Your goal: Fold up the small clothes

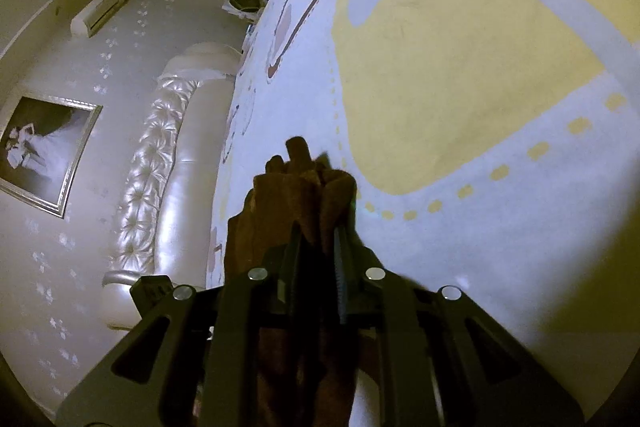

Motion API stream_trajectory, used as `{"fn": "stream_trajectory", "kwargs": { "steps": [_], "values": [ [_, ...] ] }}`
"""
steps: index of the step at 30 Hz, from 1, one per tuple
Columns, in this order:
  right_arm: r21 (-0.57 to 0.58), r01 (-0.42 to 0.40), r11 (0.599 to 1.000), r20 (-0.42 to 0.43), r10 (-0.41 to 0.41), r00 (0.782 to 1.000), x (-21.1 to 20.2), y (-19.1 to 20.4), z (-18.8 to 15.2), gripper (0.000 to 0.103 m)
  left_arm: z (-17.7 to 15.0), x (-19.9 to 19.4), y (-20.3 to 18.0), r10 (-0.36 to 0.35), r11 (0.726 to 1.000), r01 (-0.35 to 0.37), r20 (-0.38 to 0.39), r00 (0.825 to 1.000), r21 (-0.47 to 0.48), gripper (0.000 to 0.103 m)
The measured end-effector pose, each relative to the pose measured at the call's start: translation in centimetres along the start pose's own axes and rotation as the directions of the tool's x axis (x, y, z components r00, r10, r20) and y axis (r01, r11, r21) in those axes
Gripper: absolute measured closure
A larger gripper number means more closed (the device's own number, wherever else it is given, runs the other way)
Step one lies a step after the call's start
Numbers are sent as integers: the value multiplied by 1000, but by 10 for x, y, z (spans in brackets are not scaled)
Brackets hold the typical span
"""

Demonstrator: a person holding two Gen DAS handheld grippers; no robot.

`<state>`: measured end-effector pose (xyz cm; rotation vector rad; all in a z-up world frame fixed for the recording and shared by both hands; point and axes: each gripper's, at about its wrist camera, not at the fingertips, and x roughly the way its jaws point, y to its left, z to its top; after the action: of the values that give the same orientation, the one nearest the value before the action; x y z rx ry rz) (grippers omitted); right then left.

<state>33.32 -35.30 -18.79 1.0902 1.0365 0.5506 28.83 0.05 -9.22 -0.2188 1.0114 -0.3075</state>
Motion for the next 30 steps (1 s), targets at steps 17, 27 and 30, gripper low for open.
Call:
{"fn": "stream_trajectory", "kwargs": {
  "steps": [17, 27, 30],
  "values": [
    [-5, 11, 1000, 27, -10, 1000, -20, 4, -12, 78, 3, -2, 0, 6, 1000, -6, -3, 1000, -6, 21],
    [-20, 20, 1000, 35, -20, 999, -34, 6, -35, 68, -2, -9, 1, 8, 1000, -8, -5, 1000, -30, 21],
    [-29, 22, 999, 35, -21, 999, -39, 8, -45, 64, -7, -13, 2, 2, 999, -2, -6, 1000, -49, 21]
  ]
}}
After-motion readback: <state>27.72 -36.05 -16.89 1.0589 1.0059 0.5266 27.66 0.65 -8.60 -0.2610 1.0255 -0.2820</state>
